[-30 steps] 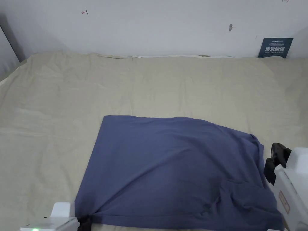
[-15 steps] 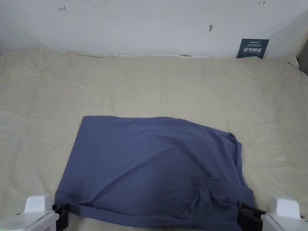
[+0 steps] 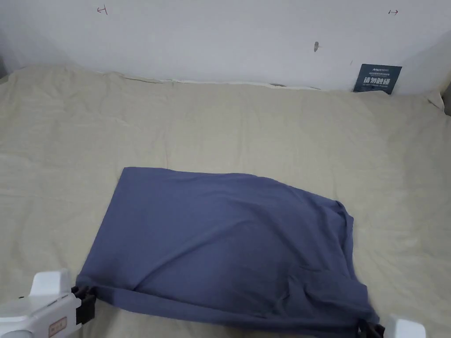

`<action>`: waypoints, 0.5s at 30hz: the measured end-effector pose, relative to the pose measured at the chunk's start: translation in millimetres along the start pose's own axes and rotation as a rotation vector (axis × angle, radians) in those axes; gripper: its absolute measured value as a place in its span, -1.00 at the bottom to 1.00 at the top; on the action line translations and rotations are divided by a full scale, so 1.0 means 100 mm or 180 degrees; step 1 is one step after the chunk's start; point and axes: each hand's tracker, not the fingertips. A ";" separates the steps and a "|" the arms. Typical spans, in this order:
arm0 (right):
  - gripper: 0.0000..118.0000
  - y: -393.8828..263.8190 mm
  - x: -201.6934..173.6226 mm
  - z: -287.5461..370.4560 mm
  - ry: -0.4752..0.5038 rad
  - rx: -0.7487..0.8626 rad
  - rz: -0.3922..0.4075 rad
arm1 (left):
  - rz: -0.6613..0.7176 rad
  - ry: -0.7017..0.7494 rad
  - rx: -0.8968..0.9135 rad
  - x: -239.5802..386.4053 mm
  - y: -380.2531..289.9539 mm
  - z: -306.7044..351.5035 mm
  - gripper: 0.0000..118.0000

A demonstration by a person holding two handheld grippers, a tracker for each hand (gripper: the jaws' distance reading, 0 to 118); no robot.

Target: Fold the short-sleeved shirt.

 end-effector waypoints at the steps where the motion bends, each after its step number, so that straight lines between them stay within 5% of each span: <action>1: -0.88 0.08 -0.02 0.05 -0.0016 0.0072 0.0066 | 0.0043 -0.0007 0.0050 0.05 0.08 0.09 -0.92; 15: -0.87 1.36 -0.24 -0.57 -0.0159 0.0281 0.0249 | -0.0215 0.0069 0.0138 0.26 1.16 -0.72 -0.92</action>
